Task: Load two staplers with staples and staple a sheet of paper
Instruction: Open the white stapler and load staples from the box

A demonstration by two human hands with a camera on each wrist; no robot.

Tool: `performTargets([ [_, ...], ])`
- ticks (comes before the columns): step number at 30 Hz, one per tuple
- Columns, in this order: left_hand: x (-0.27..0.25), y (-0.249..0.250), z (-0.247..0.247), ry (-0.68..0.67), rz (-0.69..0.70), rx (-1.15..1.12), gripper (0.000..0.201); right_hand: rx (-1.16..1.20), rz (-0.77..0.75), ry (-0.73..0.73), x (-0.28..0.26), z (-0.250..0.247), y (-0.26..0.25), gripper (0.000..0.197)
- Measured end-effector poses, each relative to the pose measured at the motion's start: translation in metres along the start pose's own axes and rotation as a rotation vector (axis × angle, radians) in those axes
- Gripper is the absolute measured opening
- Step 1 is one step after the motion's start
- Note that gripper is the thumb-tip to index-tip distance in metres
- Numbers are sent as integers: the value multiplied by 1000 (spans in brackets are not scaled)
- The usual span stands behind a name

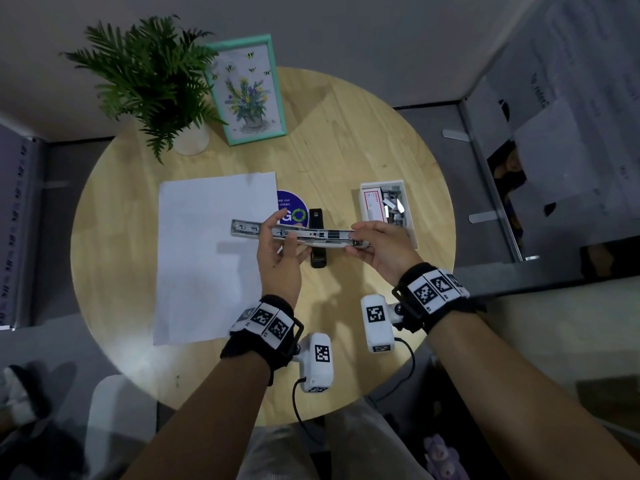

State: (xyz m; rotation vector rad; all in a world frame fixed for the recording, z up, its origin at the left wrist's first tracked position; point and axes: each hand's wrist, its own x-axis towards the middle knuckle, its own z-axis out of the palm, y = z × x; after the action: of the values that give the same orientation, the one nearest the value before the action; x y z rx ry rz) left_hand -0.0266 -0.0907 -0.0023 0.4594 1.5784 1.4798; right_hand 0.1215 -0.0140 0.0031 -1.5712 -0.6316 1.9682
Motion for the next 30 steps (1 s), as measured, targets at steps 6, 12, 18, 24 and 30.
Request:
performTargets([
  [6,2,-6,-8,-88,173,300,33,10,-40,19,1,1,2,11],
  [12,7,-9,-13,-181,319,565,40,14,-51,40,2,4,5,10],
  [18,16,-5,-22,-242,423,655,32,28,-12,18,2,1,4,6],
  [24,25,0,-24,-321,399,621,32,23,-3,-36,1,4,6,10],
  [30,33,9,-30,-473,284,559,22,150,86,-64,0,14,-2,23],
])
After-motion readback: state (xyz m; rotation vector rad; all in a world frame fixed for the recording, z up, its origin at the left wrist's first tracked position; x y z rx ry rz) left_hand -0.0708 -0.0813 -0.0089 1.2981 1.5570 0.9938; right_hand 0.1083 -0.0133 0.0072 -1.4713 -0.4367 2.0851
